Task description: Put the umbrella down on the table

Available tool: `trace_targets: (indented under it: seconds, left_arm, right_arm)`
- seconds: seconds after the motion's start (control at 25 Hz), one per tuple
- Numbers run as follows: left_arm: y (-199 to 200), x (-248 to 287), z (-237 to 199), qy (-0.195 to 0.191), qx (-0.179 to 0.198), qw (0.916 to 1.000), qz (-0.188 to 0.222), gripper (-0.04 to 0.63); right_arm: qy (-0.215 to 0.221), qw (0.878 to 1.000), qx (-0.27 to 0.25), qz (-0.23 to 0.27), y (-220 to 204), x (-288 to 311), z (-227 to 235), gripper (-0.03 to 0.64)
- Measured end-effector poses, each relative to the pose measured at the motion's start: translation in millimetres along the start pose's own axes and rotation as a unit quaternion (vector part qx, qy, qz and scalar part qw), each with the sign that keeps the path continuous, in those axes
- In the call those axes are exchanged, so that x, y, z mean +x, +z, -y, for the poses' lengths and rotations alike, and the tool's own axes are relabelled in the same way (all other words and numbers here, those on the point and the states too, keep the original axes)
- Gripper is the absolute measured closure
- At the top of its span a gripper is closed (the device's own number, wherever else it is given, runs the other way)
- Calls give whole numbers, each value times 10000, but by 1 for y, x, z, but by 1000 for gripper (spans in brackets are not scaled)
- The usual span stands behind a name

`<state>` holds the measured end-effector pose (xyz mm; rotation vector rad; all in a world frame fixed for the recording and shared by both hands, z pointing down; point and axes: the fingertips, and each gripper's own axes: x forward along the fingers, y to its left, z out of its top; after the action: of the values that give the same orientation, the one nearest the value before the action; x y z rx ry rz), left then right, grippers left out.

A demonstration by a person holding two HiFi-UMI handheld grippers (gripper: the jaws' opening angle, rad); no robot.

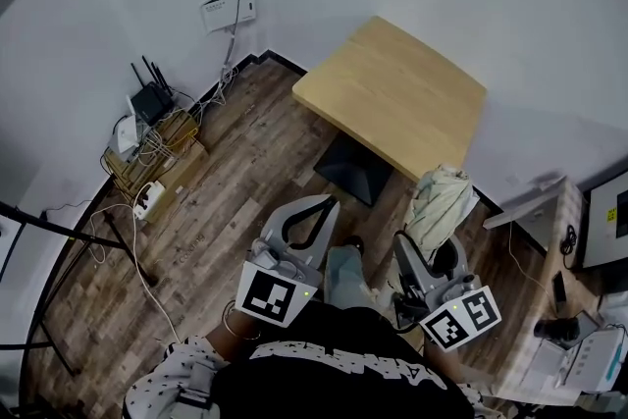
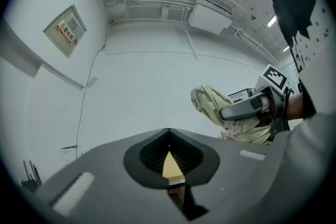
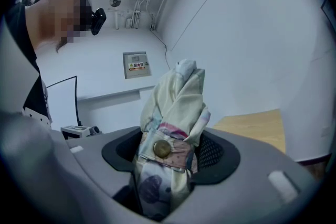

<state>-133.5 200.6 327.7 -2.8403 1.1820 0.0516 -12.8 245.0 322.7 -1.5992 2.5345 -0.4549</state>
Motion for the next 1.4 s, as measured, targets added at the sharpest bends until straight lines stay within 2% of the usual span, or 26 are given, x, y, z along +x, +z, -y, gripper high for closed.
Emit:
trace_targets:
  seconds: [0.2, 0.32, 0.52, 0.72, 0.92, 1.4]
  left_arm:
    - [0, 3, -11, 188, 49, 9998, -58, 595]
    - [0, 1, -30, 415, 60, 9990, -137, 595]
    - [3, 9, -46, 579, 103, 9982, -106, 595]
    - [3, 21, -48, 595, 196, 9980, -111, 595]
    - [0, 28, -64, 794, 159, 9965, -198, 595]
    - [-5, 66, -79, 844, 221, 9957, -299, 595]
  right_arm:
    - [28, 10000, 47, 34, 7, 16, 15, 325]
    - [173, 9998, 85, 14, 8, 32, 11, 325]
    - [338, 9994, 26, -81, 10, 52, 11, 325]
    - [382, 9992, 52, -53, 17, 63, 25, 325]
    - [500, 9987, 83, -82, 19, 82, 31, 325]
    - [594, 9979, 201, -172, 26, 114, 61, 325]
